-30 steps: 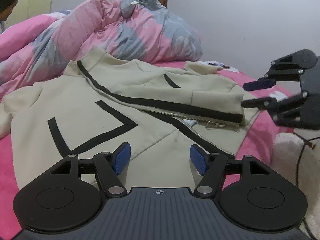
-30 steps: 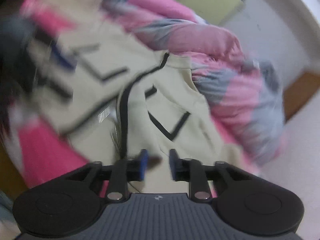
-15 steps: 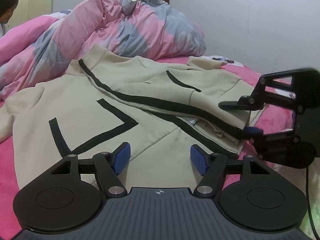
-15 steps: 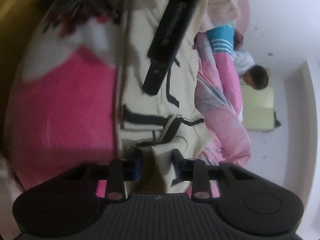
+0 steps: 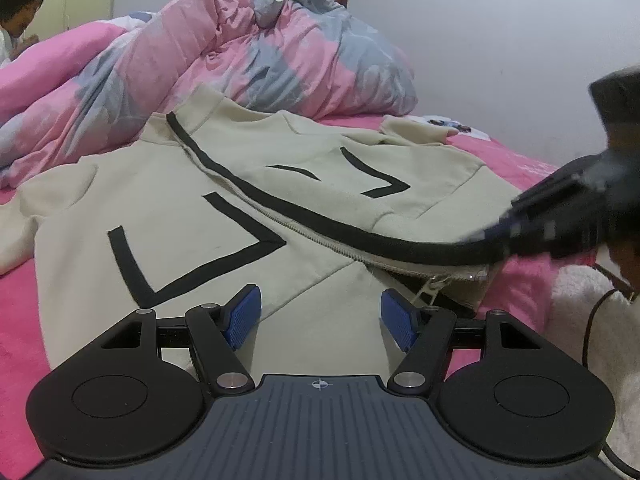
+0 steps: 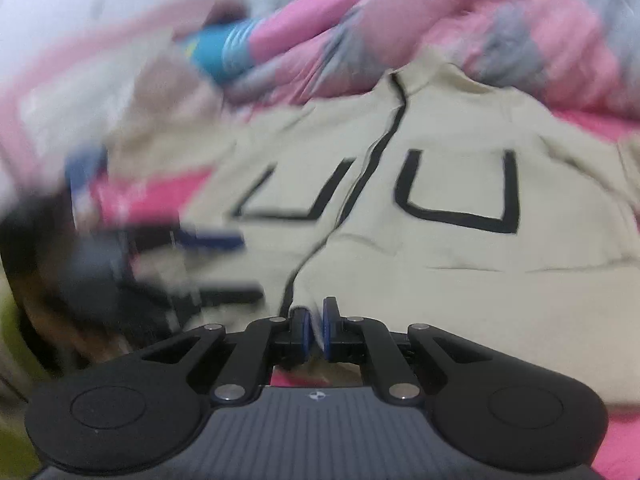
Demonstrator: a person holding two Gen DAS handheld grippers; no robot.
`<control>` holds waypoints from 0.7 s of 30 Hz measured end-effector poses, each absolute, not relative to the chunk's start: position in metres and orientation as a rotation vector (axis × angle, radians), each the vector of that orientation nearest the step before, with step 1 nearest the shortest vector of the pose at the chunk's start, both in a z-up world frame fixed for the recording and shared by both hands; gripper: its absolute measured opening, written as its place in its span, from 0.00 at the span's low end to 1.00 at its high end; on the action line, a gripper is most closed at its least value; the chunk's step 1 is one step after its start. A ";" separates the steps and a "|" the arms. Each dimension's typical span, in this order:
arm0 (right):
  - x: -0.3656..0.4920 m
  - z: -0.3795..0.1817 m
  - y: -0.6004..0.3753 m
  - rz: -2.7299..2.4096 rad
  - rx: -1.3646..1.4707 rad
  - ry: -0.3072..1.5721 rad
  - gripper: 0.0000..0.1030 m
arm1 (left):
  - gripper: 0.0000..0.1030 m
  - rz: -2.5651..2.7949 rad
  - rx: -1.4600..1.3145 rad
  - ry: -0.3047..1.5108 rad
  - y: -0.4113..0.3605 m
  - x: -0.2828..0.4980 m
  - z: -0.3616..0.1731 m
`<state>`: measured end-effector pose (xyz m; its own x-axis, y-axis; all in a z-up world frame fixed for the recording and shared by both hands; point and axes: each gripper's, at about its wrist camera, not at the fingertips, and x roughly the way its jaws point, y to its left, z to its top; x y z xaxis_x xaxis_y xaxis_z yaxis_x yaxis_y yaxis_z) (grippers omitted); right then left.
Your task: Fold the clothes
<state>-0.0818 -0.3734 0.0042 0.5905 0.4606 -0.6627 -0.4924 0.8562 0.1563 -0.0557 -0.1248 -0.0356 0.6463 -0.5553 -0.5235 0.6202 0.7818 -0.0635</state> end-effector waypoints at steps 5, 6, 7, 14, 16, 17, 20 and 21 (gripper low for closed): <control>-0.120 -0.013 -0.317 0.478 -0.537 0.648 0.10 | 0.65 -0.654 0.124 0.553 -0.121 -0.058 -0.032; -0.127 -0.017 -0.310 0.460 -0.618 0.620 0.10 | 0.65 -0.652 0.124 0.553 -0.121 -0.058 -0.031; -0.133 -0.021 -0.306 0.447 -0.677 0.605 0.10 | 0.65 -0.650 0.125 0.551 -0.121 -0.059 -0.030; -0.157 -0.009 -0.315 0.490 -0.644 0.599 0.16 | 0.65 -0.698 0.117 0.514 -0.136 -0.062 -0.016; -0.160 0.002 -0.331 0.475 -0.532 0.618 0.16 | 0.65 -0.739 0.144 0.484 -0.144 -0.068 -0.012; -0.161 0.006 -0.340 0.452 -0.484 0.623 0.16 | 0.65 -0.768 0.166 0.468 -0.149 -0.072 -0.010; -0.159 0.013 -0.371 0.354 -0.345 0.642 0.16 | 0.65 -0.844 0.278 0.419 -0.168 -0.092 -0.011; -0.158 0.013 -0.383 0.328 -0.277 0.652 0.16 | 0.65 -0.858 0.335 0.397 -0.177 -0.099 -0.014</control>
